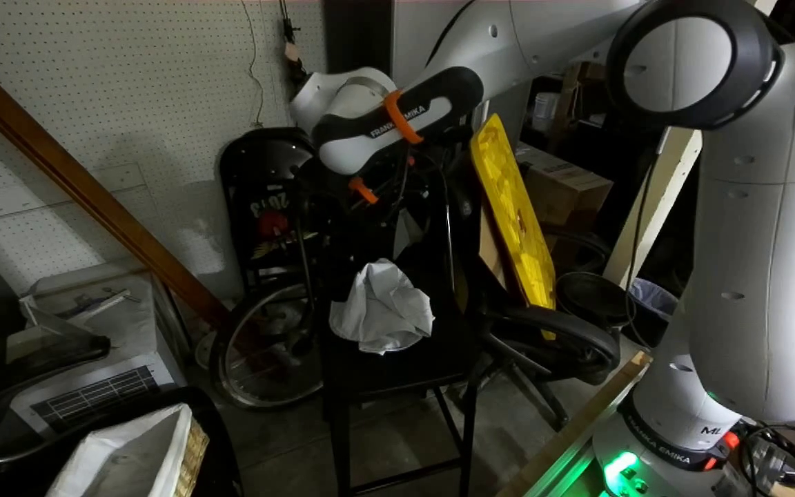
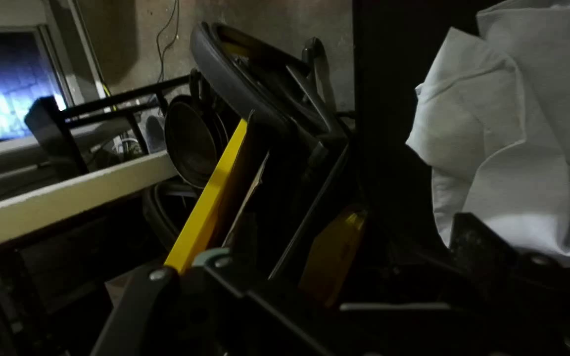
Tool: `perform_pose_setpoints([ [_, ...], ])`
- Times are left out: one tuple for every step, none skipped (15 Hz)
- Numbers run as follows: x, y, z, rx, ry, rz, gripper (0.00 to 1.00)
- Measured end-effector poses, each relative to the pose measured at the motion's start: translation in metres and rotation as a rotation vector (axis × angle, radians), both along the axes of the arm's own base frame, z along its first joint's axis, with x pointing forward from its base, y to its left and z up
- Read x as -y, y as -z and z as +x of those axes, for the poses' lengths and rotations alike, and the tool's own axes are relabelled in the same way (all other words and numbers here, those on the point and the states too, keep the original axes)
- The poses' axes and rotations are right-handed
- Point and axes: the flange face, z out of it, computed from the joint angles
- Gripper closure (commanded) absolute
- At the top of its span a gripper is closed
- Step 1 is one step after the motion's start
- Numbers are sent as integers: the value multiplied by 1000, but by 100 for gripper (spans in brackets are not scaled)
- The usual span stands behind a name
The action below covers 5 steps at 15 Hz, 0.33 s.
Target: Put the white towel on the seat of the chair
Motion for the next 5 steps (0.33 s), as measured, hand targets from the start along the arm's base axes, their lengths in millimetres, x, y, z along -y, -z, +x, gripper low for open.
perform_pose_setpoints([
  [8, -5, -3, -10, -47, 2, 0],
  [16, -9, -6, -22, -92, -5, 0],
  [22, -11, -10, -35, -134, -17, 0],
  [26, -12, -14, -44, -163, -25, 0],
  [29, -12, -17, -49, -178, -29, 0],
])
